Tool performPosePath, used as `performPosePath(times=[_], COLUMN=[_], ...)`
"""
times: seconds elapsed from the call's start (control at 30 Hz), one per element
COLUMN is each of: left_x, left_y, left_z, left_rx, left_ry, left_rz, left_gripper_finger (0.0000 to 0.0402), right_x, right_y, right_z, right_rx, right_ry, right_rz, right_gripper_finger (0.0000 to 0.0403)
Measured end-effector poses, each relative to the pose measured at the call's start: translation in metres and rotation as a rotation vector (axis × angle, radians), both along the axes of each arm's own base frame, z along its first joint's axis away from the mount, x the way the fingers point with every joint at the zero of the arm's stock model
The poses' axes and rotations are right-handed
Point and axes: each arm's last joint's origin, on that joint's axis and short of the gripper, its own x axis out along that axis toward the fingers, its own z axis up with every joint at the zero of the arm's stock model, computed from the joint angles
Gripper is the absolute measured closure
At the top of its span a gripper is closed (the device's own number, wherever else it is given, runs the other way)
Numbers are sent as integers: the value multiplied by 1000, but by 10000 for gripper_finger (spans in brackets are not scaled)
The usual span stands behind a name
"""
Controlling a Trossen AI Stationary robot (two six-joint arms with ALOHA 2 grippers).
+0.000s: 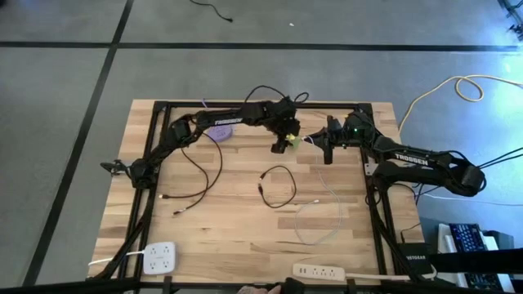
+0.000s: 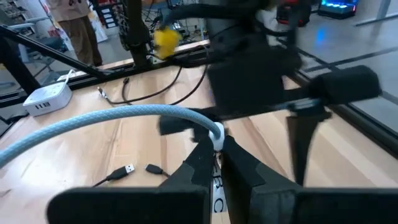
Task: Insert USB
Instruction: Insert the white usb cable into the green charger adapter
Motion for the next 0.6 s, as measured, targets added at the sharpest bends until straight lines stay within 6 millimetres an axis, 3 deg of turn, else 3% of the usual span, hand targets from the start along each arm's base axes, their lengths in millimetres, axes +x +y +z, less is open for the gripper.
performPosePath(times=[0.27,0.6], left_x=[11,13], left_y=[1,-3], left_z=[-23,-20], left_rx=[54,79], left_ry=[95,84], left_rz=[2,-8], left_gripper_finger=[174,174], right_x=[0,-1], right_y=[0,0], right_z=[-1,-3], right_rx=[6,8], right_ry=[8,24], right_rz=[2,5], right_gripper_finger=[403,403])
